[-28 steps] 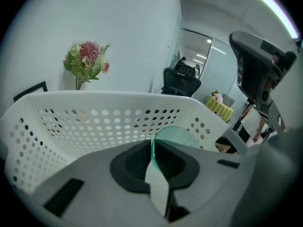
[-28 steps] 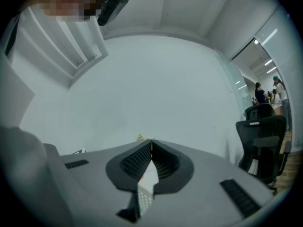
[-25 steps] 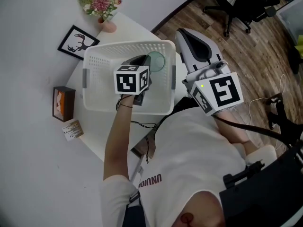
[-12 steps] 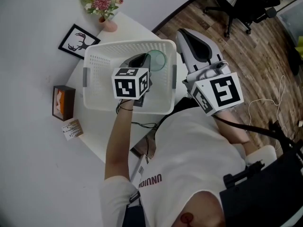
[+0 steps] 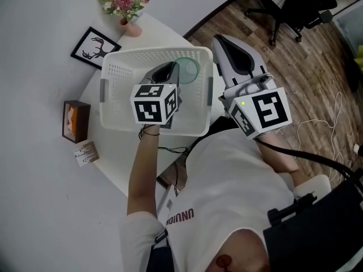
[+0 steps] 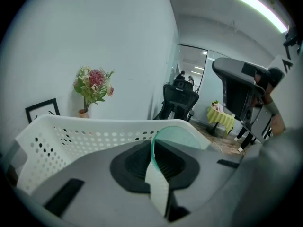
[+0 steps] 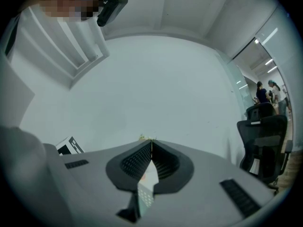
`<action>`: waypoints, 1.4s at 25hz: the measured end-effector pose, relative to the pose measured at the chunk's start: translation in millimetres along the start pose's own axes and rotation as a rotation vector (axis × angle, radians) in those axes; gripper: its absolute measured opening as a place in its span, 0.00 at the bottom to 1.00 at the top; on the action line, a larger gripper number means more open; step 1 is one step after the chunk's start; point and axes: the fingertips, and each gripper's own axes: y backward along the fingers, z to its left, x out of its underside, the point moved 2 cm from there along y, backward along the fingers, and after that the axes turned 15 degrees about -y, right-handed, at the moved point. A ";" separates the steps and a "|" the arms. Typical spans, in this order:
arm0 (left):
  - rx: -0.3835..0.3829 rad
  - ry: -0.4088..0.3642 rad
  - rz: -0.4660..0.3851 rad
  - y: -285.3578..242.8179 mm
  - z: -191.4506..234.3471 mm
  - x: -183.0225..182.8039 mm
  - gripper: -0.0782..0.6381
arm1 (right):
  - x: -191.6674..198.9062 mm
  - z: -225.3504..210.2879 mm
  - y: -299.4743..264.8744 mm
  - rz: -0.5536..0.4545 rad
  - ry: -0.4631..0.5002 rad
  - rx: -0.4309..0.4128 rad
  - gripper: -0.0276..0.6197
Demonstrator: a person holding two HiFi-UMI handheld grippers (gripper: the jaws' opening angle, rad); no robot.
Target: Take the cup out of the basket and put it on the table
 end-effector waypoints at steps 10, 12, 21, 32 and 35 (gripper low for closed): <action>-0.018 0.010 -0.059 10.2 0.9 -10.2 0.15 | 0.7 1.3 -0.9 -0.003 -0.006 -0.003 0.07; -0.023 0.011 -0.064 11.4 1.1 -11.3 0.15 | 1.0 1.3 -1.0 -0.001 -0.002 -0.003 0.07; -0.025 0.016 -0.091 19.6 -0.6 -16.3 0.15 | 2.0 3.9 -2.5 0.000 -0.001 -0.008 0.07; -0.044 0.030 -0.144 34.6 -0.3 -24.7 0.15 | 3.2 5.4 -5.0 0.005 -0.001 -0.009 0.07; -0.045 0.033 -0.156 38.7 0.3 -27.1 0.15 | 3.6 6.3 -5.7 0.005 -0.001 -0.009 0.07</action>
